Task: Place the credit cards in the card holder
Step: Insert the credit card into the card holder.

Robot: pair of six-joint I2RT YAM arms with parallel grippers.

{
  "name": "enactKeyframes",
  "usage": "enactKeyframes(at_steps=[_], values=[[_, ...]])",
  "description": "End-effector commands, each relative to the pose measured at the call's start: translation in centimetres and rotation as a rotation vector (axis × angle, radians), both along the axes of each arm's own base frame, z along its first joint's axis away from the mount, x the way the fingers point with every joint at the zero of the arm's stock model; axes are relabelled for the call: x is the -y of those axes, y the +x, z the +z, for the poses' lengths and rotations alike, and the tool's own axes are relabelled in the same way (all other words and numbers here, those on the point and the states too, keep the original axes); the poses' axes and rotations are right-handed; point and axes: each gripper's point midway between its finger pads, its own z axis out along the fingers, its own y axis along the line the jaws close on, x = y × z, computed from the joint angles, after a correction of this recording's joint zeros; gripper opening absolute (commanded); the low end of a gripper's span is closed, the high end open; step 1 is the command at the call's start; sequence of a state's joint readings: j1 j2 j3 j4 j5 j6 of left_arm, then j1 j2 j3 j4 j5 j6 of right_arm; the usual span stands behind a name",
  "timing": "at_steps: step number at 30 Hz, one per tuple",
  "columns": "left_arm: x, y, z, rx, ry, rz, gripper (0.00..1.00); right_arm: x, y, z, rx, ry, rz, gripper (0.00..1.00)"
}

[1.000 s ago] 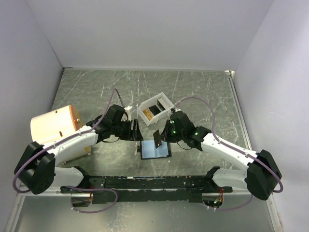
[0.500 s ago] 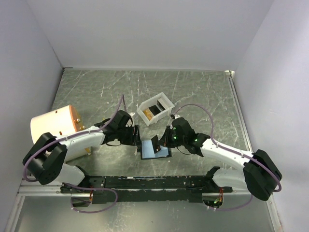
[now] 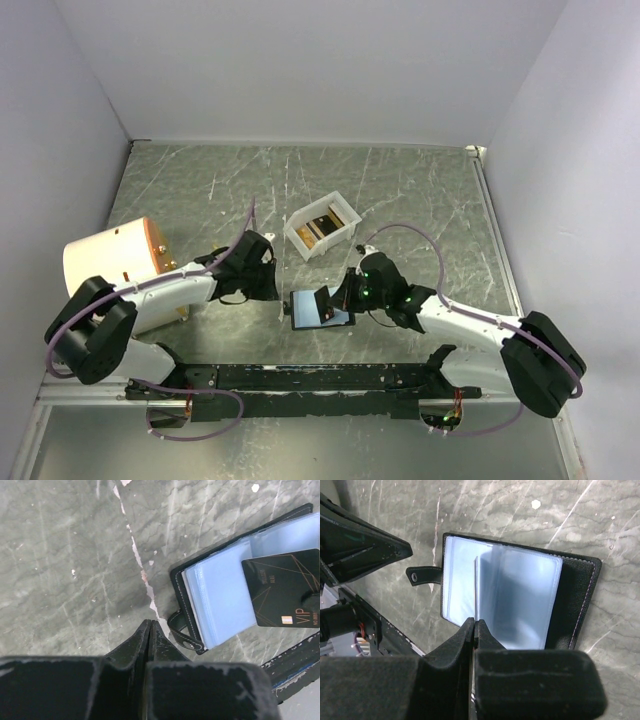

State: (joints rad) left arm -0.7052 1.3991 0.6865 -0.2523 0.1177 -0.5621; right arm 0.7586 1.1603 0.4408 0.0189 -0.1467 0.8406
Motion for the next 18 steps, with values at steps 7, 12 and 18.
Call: enactKeyframes(at_steps=[7, 12, 18], values=[[-1.6, -0.5, -0.3, 0.018, 0.057, 0.032, 0.10, 0.0, 0.8, 2.2, 0.057, 0.112, -0.063, 0.00], [1.9, -0.7, 3.7, 0.044, -0.155, -0.029, 0.32, 0.8, 1.2, 1.4, 0.048, 0.083, -0.080, 0.00], [5.1, -1.4, 7.5, 0.066, -0.347, -0.104, 0.39, 0.9, 1.2, 0.9, 0.027, 0.085, -0.080, 0.00]])
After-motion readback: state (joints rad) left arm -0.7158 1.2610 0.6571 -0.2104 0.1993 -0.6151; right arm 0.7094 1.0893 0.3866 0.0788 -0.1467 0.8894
